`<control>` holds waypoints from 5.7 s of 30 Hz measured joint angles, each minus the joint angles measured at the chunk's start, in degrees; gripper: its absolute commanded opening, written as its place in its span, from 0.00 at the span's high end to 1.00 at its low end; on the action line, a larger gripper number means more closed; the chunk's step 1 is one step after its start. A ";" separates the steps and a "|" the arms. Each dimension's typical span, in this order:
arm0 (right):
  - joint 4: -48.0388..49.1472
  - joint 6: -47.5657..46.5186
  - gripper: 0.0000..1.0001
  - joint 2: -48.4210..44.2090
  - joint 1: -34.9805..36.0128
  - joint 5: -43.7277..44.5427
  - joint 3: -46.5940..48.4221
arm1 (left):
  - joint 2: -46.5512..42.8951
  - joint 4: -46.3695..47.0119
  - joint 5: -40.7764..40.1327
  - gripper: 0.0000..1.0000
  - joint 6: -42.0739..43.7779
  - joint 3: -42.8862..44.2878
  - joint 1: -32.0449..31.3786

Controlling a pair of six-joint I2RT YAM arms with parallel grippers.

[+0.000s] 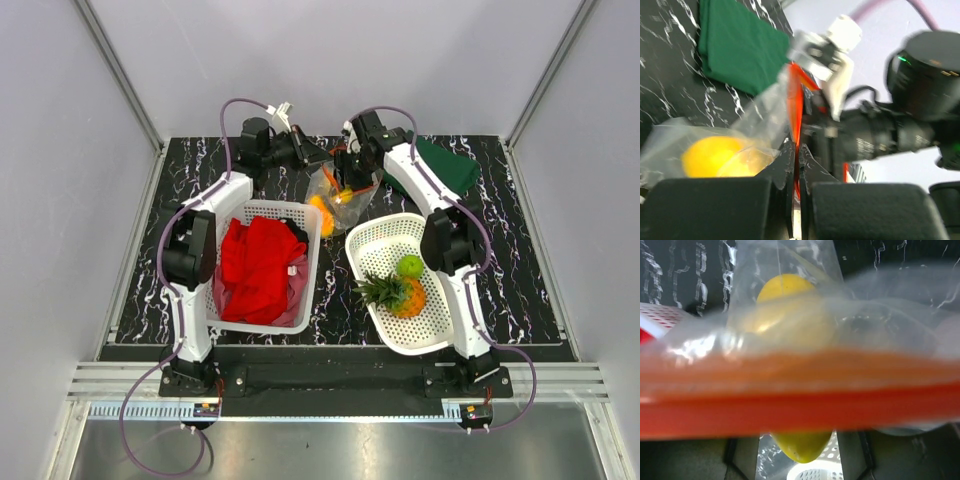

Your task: Open the zip-top bag and remove the fake food

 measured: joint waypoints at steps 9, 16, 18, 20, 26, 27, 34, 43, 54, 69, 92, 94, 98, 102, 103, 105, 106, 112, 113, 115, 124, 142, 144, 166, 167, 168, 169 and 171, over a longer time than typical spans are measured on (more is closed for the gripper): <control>1.99 1.14 0.59 0.96 -0.57 -2.91 -7.87 | 0.07 0.55 -0.61 1.00 -0.39 -0.57 -0.52; 6.05 2.19 1.00 0.17 -1.31 -5.86 -13.84 | 0.24 -0.44 -0.76 1.00 -0.31 -0.04 -0.28; 6.27 2.40 1.00 -0.61 -1.66 -6.49 -14.91 | 0.24 -0.52 -0.79 1.00 -0.31 -0.04 -0.13; 6.27 2.56 0.91 -1.66 -1.90 -6.47 -15.89 | 0.24 -0.46 -0.74 1.00 -0.33 -0.04 0.00; 5.16 1.44 0.60 -5.51 -2.12 -6.43 -17.00 | 0.24 2.51 -0.22 1.00 -1.75 -0.07 0.61; 5.11 1.11 0.60 -6.12 -2.16 -6.43 -17.09 | 0.24 3.13 -0.02 1.00 -2.14 -0.07 0.74; 6.49 0.63 0.44 -6.99 -2.82 -9.11 -19.30 | 0.35 5.51 0.57 1.00 -4.85 -0.07 0.98; 11.80 1.64 0.38 -6.99 -2.91 -13.14 -23.85 | 0.57 5.38 1.01 1.00 -5.35 -0.22 0.87; 12.31 1.88 0.98 -6.91 -3.02 -14.47 -24.37 | 0.57 5.40 0.98 1.00 -5.33 -0.22 0.94; 9.07 3.45 1.00 -10.23 -3.32 -7.67 -20.90 | 0.55 6.69 3.52 1.00 -2.51 -3.08 0.52; 8.11 19.21 1.00 -15.98 -3.74 -1.03 -19.52 | -5.22 -7.17 -7.78 1.00 11.26 -5.86 -4.83; 7.28 18.23 1.00 -18.21 -3.74 -1.57 -20.33 | -5.22 -8.37 -8.39 1.00 12.17 -5.57 -4.63; 6.58 16.37 1.00 -23.65 -3.82 -5.20 -23.08 | -5.22 -9.79 -8.81 1.00 13.22 -4.09 -3.93; 7.02 14.01 1.00 -29.75 -3.82 -7.50 -29.16 | -5.22 -10.05 -8.76 1.00 13.16 -2.99 -3.02; 7.80 13.25 1.00 -32.50 -3.89 -8.81 -32.63 | -5.22 -10.10 -8.76 1.00 13.14 -2.78 -2.75; 7.78 12.17 1.00 -37.46 -4.09 -12.22 -38.07 | -5.22 -10.10 -8.76 1.00 12.87 -2.40 -2.23; 7.65 12.00 1.00 -38.69 -4.13 -13.14 -39.19 | -5.22 -10.08 -8.76 1.00 12.76 -2.32 -2.03; 5.29 8.81 1.00 -48.85 -4.26 -11.89 -45.70 | -5.22 -9.66 -8.79 1.00 11.37 -2.03 -1.25; 4.55 8.11 1.00 -50.49 -4.28 -9.16 -46.51 | -5.22 -9.66 -8.81 1.00 11.08 -2.03 -1.25; 3.08 6.95 1.00 -53.94 -4.44 -3.19 -49.29 | -5.22 -9.62 -8.79 1.00 10.49 -2.03 -1.16; 0.02 7.58 0.72 -58.90 -7.26 14.60 -70.12 | -5.22 -9.64 -8.63 1.00 8.63 -2.01 -0.07; -1.64 5.60 0.24 -56.24 -7.15 15.54 -52.41 | -5.22 -8.55 -7.23 1.00 6.91 -2.01 0.63; -0.66 4.79 0.26 -52.35 -6.49 14.62 -44.68 | -5.22 -8.04 -7.17 1.00 6.40 -2.01 0.63; -5.11 1.88 0.78 -1.99 5.07 15.54 18.05 | -5.62 -5.07 -7.06 1.00 5.07 -3.96 0.39; -5.11 2.01 0.79 -1.22 5.07 15.80 17.55 | -5.62 -4.94 -7.08 1.00 4.90 -4.00 0.39; -5.14 2.29 0.79 -0.66 5.05 16.13 16.83 | -5.62 -4.72 -7.08 1.00 4.59 -4.07 0.39; -5.07 2.67 0.80 -0.28 5.03 16.68 15.78 | -5.62 -4.37 -7.08 1.00 4.39 -4.26 0.39; -4.96 3.30 0.79 -0.17 5.03 17.66 12.70 | -5.64 -4.22 -7.10 1.00 4.02 -4.35 0.39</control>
